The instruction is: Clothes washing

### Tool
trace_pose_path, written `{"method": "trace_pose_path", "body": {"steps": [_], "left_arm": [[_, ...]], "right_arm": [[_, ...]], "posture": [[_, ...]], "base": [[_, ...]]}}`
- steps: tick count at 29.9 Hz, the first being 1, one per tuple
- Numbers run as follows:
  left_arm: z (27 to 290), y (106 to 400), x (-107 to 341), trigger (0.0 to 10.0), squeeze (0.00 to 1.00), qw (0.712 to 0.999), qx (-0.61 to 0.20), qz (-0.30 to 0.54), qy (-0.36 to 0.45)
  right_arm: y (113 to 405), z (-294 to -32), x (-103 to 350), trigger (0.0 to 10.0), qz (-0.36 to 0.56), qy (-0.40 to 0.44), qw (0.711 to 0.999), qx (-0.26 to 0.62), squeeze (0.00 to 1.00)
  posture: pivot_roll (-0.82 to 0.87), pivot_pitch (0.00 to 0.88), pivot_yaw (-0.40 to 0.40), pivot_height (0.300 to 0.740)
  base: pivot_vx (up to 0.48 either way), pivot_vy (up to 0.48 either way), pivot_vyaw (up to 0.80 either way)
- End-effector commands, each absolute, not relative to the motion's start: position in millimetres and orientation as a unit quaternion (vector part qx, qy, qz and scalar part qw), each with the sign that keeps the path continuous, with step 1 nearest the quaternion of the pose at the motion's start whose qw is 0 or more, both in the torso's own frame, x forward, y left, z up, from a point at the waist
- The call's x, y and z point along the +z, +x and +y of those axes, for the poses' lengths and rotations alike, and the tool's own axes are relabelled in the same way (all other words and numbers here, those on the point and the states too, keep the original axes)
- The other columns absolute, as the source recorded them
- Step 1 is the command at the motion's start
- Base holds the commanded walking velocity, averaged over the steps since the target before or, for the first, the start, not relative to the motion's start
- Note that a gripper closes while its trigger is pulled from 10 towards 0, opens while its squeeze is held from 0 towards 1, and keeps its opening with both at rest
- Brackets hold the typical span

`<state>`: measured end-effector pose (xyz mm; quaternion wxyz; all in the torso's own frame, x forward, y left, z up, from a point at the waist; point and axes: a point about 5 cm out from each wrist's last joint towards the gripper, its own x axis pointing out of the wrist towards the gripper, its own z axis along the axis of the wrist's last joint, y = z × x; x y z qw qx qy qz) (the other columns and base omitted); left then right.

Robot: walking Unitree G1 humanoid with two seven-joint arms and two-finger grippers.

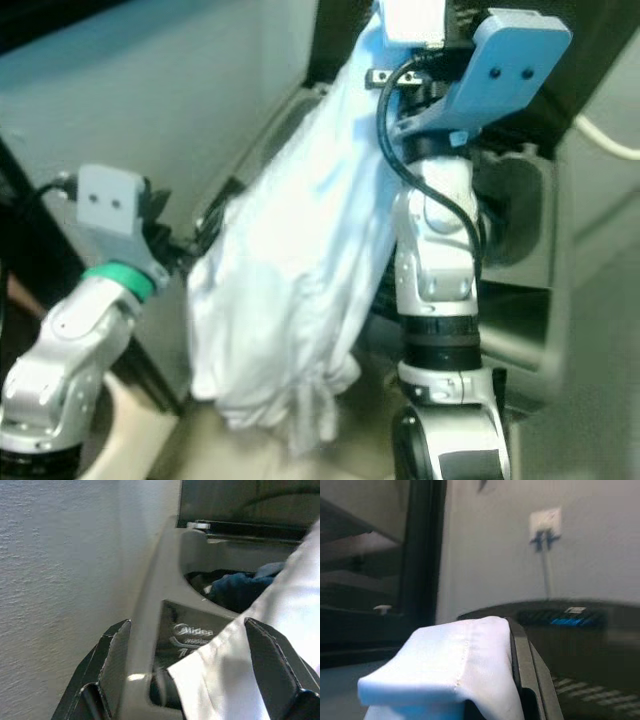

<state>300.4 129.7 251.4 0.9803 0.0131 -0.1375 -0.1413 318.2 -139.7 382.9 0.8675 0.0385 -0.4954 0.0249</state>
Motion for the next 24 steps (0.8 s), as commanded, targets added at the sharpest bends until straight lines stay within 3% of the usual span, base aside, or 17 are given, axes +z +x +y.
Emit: {"method": "trace_pose_path", "body": {"steps": [1, 24], "left_arm": [[128.6, 299.3, 248.7, 10.0, 0.0, 0.98, -0.146, -0.133, 0.015], [127.3, 301.8, 249.5, 10.0, 0.0, 0.979, -0.15, -0.134, 0.015]], "right_arm": [[313.2, -145.2, 388.3, 10.0, -0.509, 0.045, 0.859, 0.014, 0.0], [313.8, -148.0, 386.3, 10.0, -0.501, 0.043, 0.864, 0.01, 0.0]], "posture": [[0.1, 0.099, 0.001, 0.724], [0.09, 0.09, 0.004, 0.724]], "base": [[0.0, 0.0, -0.8], [0.0, 0.0, -0.8]]}}
